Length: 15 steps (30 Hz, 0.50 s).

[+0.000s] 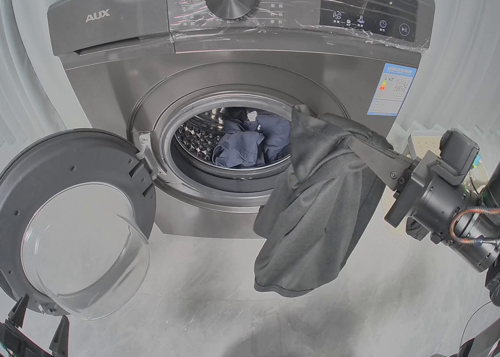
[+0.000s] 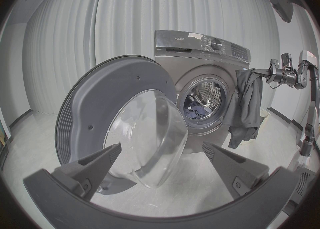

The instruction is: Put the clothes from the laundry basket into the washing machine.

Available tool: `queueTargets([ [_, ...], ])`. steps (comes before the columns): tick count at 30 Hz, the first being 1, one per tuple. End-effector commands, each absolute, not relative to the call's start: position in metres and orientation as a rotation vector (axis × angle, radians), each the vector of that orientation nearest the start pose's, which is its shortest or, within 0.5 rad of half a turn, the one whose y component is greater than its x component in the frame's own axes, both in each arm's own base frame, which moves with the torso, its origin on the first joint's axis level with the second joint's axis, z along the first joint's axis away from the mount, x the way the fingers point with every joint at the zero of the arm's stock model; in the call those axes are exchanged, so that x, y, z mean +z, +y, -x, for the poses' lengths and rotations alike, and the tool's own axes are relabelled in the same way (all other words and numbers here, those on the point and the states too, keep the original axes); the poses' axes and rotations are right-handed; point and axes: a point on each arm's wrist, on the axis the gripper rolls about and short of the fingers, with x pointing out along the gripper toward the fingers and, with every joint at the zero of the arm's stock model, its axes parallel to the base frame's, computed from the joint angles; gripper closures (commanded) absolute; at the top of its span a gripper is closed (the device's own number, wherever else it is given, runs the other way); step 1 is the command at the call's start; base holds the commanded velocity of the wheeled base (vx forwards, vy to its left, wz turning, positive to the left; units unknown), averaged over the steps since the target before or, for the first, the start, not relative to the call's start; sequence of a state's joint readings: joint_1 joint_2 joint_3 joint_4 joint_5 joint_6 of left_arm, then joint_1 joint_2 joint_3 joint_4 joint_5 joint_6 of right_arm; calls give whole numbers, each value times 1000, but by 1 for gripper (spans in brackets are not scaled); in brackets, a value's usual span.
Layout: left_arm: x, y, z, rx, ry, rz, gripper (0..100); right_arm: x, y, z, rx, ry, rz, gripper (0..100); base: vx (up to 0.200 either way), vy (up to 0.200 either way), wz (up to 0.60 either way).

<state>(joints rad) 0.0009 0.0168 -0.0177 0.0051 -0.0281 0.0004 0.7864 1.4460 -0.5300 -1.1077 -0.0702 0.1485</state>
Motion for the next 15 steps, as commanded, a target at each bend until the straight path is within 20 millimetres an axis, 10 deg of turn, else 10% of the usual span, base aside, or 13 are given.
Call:
queueTargets([
  [1,76,-1,23,-28,6,-1,0,222,174,-172,738,-105,-233,100,0,0,0],
  [11,77,-1,23,-31,-6,-15,0,220,195,-178,767,-84,-300,100,0,0,0],
  [15,128,-3,38,-97,-215,-22,0,218,202,-182,769,-93,-304,100,0,0,0],
])
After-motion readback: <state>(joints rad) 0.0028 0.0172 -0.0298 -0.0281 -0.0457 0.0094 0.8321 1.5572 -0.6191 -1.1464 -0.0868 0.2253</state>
